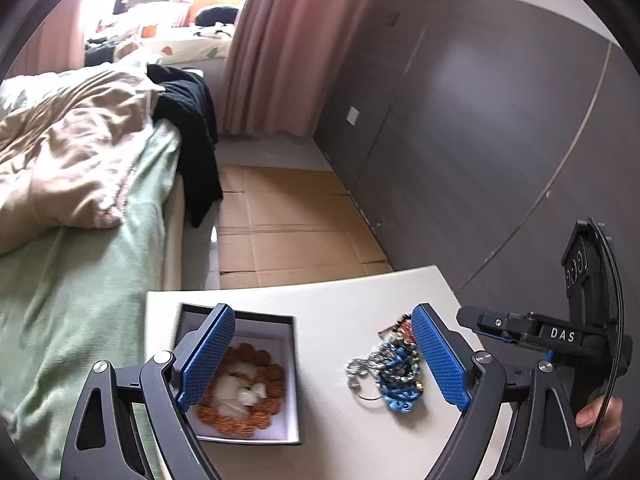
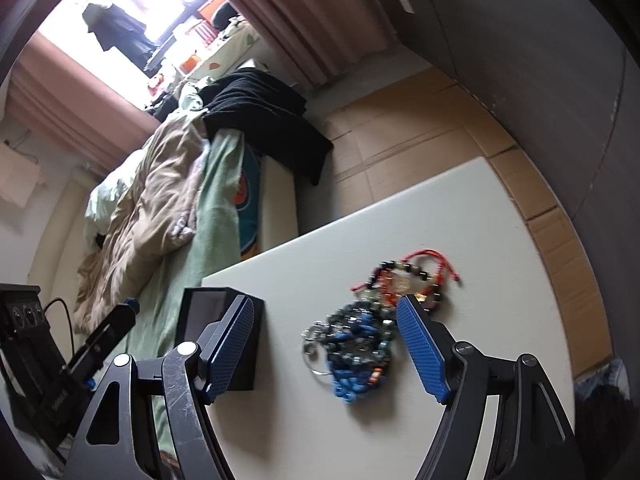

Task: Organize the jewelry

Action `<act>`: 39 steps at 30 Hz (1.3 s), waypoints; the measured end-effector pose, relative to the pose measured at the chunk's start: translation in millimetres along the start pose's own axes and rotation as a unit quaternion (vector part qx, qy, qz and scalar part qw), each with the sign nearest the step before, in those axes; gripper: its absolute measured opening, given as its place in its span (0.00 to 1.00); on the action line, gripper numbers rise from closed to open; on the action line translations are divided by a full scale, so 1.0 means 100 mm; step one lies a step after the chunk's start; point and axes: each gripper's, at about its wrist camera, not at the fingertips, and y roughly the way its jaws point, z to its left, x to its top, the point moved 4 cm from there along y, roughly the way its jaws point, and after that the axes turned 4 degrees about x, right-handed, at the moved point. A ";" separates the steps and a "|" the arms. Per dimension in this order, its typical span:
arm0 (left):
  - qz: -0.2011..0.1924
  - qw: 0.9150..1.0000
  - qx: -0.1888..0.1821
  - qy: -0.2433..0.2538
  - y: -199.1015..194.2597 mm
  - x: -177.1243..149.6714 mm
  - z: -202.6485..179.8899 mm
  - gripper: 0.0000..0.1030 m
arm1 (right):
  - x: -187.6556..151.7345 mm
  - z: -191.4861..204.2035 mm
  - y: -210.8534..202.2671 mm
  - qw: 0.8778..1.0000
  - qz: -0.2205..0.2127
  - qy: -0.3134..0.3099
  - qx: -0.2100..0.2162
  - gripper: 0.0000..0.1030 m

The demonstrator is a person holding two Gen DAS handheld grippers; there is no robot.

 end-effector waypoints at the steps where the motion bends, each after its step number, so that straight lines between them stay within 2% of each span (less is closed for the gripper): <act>1: 0.004 1.000 -0.002 0.003 0.04 -0.02 -0.05 0.87 | 0.00 -0.04 -0.01 1.000 0.001 0.004 -0.002 0.72; 4: 0.013 1.000 -0.012 0.013 0.11 -0.06 -0.19 0.87 | -0.01 -0.12 -0.03 1.000 0.005 0.011 -0.008 0.72; 7: 0.024 0.999 -0.017 0.027 0.20 -0.12 -0.32 0.80 | -0.02 -0.22 -0.04 1.000 0.014 0.019 -0.016 0.72; 9: 0.039 0.998 -0.020 0.035 0.29 -0.17 -0.40 0.66 | -0.03 -0.25 -0.02 0.999 0.019 0.026 -0.018 0.72; 10: 0.051 0.998 -0.024 0.036 0.36 -0.21 -0.43 0.63 | -0.03 -0.28 -0.02 0.999 0.021 0.030 -0.020 0.72; 12: 0.071 0.996 -0.030 0.036 0.48 -0.28 -0.49 0.51 | -0.03 -0.35 -0.01 0.999 0.022 0.044 -0.023 0.72; 15: 0.093 0.994 -0.030 0.039 0.64 -0.37 -0.54 0.41 | -0.02 -0.43 -0.03 0.998 0.020 0.059 -0.024 0.72; 18: 0.114 0.992 -0.035 0.039 0.78 -0.45 -0.61 0.36 | 0.00 -0.48 -0.07 0.997 0.015 0.070 -0.021 0.72; 24: 0.137 0.989 -0.044 0.039 0.98 -0.56 -0.71 0.34 | 0.00 -0.55 -0.13 0.996 0.009 0.080 -0.025 0.72; 32: 0.158 0.987 -0.017 0.015 1.25 -0.64 -0.65 0.33 | 0.01 -0.57 -0.13 0.996 0.013 0.080 -0.024 0.72; 33: 0.160 0.987 -0.018 0.011 1.27 -0.65 -0.64 0.24 | 0.01 -0.57 -0.12 0.996 0.015 0.080 -0.022 0.72; 36: 0.168 0.985 -0.041 -0.017 1.32 -0.68 -0.60 0.09 | 0.00 -0.54 -0.12 0.997 0.018 0.076 -0.015 0.72; 39: 0.153 0.987 -0.048 -0.033 1.24 -0.61 -0.57 0.09 | -0.01 -0.53 -0.09 0.997 0.021 0.071 -0.018 0.72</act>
